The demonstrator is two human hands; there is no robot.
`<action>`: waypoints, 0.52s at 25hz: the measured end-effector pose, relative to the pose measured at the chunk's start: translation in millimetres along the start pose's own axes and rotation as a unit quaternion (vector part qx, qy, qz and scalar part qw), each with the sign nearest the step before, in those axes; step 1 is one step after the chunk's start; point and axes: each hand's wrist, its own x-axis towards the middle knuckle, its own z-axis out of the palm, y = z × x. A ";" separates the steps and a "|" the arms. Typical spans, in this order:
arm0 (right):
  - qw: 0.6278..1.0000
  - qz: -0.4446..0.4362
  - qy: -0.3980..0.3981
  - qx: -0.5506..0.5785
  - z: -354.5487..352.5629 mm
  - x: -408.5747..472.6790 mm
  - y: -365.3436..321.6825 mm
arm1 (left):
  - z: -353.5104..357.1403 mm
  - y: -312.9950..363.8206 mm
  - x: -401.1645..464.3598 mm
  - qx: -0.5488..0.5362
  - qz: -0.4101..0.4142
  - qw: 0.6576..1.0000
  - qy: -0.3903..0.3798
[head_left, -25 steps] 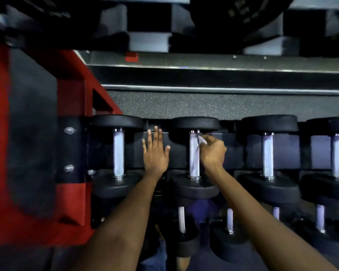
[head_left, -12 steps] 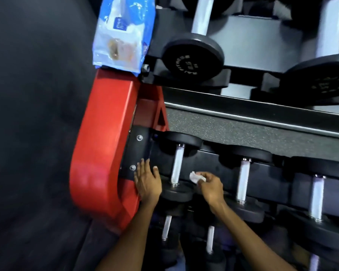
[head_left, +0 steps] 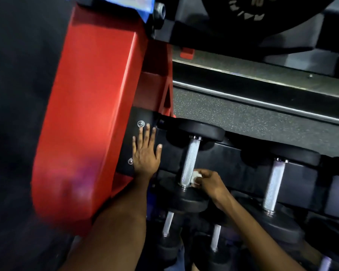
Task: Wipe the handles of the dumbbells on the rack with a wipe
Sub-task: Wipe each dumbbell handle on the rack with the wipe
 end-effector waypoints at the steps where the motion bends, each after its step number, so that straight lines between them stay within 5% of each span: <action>1: 1.000 -0.006 -0.014 0.006 0.0 1.3 -2.1 | 2.1 -0.9 -0.6 0.003 0.004 1.000 0.010; 5: 0.991 -0.009 -0.130 0.016 -2.3 -1.6 -20.2 | 2.9 -1.1 1.5 0.001 0.018 1.000 0.014; 13: 0.980 -0.003 -0.198 -0.016 -5.4 -16.3 -33.1 | 6.7 -3.7 1.2 -0.002 0.019 0.999 0.026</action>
